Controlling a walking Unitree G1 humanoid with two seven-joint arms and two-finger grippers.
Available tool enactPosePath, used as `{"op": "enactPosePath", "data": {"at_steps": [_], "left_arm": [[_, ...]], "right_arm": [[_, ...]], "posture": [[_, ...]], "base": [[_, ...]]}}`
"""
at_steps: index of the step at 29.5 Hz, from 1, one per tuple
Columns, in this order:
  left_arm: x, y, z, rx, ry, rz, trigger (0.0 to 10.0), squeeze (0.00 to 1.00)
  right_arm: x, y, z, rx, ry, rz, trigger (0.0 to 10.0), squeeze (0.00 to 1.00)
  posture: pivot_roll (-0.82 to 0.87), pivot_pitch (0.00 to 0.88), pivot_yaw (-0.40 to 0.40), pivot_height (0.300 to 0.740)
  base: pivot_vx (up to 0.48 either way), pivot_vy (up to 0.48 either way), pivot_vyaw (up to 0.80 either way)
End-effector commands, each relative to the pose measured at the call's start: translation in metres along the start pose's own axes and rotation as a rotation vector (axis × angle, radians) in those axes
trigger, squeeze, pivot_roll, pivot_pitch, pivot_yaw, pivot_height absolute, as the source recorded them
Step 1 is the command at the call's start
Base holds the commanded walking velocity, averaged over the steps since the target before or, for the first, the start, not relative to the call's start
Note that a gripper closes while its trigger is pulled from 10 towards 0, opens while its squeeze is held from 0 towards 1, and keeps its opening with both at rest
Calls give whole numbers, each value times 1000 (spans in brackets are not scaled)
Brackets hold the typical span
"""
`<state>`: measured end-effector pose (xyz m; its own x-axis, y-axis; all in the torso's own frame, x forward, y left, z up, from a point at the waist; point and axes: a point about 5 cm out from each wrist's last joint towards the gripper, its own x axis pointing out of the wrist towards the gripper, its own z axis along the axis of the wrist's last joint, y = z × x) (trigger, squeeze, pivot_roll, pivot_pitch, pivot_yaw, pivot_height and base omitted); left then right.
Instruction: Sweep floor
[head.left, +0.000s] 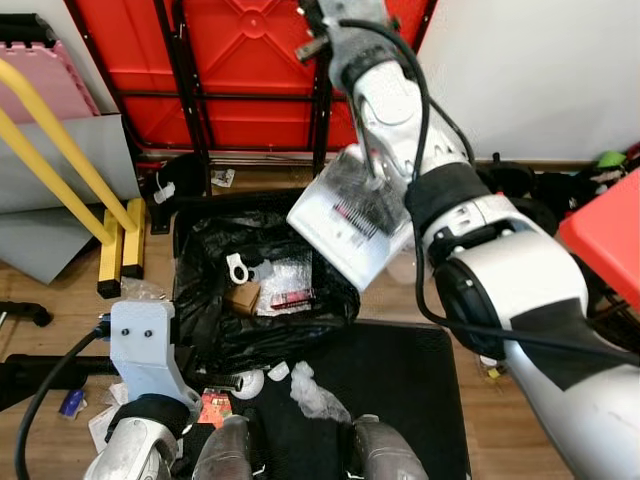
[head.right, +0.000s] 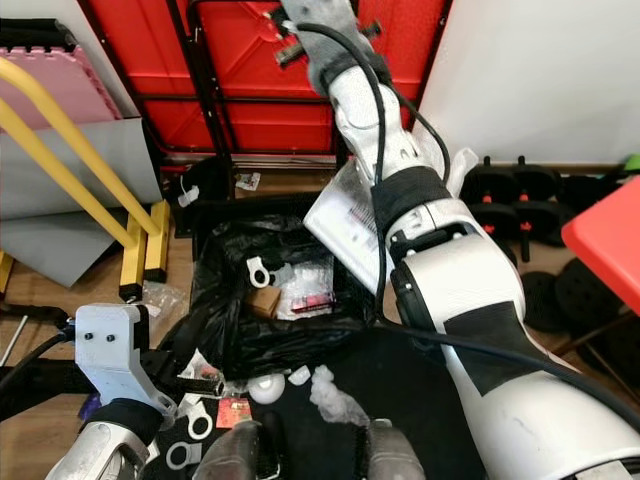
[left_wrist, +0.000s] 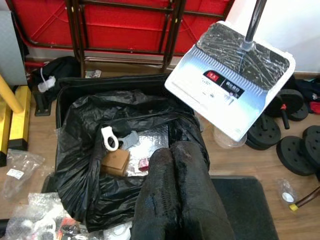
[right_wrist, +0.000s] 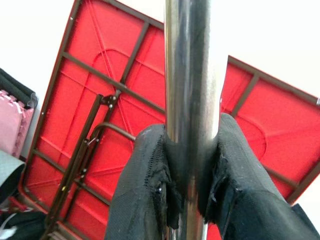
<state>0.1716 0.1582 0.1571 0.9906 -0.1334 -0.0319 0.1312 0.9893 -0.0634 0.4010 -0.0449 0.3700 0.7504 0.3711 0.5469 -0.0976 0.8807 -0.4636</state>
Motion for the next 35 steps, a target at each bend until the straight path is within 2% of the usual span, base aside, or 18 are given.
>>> {"op": "enactPosePath", "data": {"at_steps": [1,4,7,8,11,12,15,16,18,22,25,27,28,30,32,33,34,35], "left_arm": [[-4,3,-3,-6,27,96,10000,0],[-4,3,-3,-6,27,96,10000,0],[-4,2,-4,-8,29,96,10000,0],[-5,1,-3,-12,30,95,10000,0],[-5,1,-3,-12,30,95,10000,0],[-6,0,-3,-15,31,95,10000,0],[-6,0,-3,-15,31,95,10000,0],[-6,0,-3,-16,33,97,10000,0],[-7,-1,-3,-18,37,99,10000,0],[-7,-2,-3,-19,37,99,10000,0],[-7,-2,-4,-20,38,98,10000,0],[-6,-1,-4,-19,40,102,10000,0],[-6,-1,-4,-19,40,102,10000,0],[-3,1,-5,-15,41,105,10000,0],[-3,1,-5,-15,41,105,10000,0],[-1,2,-6,-14,41,107,10000,0],[2,4,-7,-13,40,108,10000,0],[2,4,-7,-13,40,108,10000,0]], "right_arm": [[10,8,33,-67,-150,24,10000,0],[10,8,33,-67,-150,24,10000,0],[12,14,40,-107,-179,41,10000,0],[13,22,46,-185,-212,59,10000,0],[13,22,46,-185,-212,59,10000,0],[13,29,51,-281,-254,75,10000,0],[13,29,51,-281,-254,75,10000,0],[13,34,54,-360,-292,77,10000,0],[14,33,58,-390,-315,46,10000,0],[15,30,58,-381,-309,30,10000,0],[16,24,55,-336,-281,5,10000,0],[15,14,43,-128,-190,-13,10000,0],[15,14,43,-128,-190,-13,10000,0],[11,9,26,106,-93,-8,10000,0],[11,9,26,106,-93,-8,10000,0],[8,8,16,187,-52,-1,10000,0],[3,6,4,218,-9,-8,10000,0],[3,6,4,218,-9,-8,10000,0]], "posture": [[-37,300,-108,740],[-37,300,-108,740],[-37,300,-109,740],[-35,305,-115,740],[-35,305,-115,740],[-28,308,-118,740],[-28,308,-118,740],[-28,310,-118,740],[-30,311,-116,740],[-30,311,-116,740],[-25,304,-115,740],[-24,288,-107,740],[-24,288,-107,740],[-27,274,-99,740],[-27,274,-99,740],[-34,262,-88,740],[-45,249,-80,740],[-45,249,-80,740]], "base": [[0,0,0],[0,0,0],[0,0,0],[0,0,0],[0,0,0],[0,0,0],[0,0,0],[0,0,0],[0,0,0],[0,0,0],[0,0,0],[0,0,0],[0,0,0],[0,0,0],[0,0,0],[0,0,0],[0,0,0],[0,0,0]]}}
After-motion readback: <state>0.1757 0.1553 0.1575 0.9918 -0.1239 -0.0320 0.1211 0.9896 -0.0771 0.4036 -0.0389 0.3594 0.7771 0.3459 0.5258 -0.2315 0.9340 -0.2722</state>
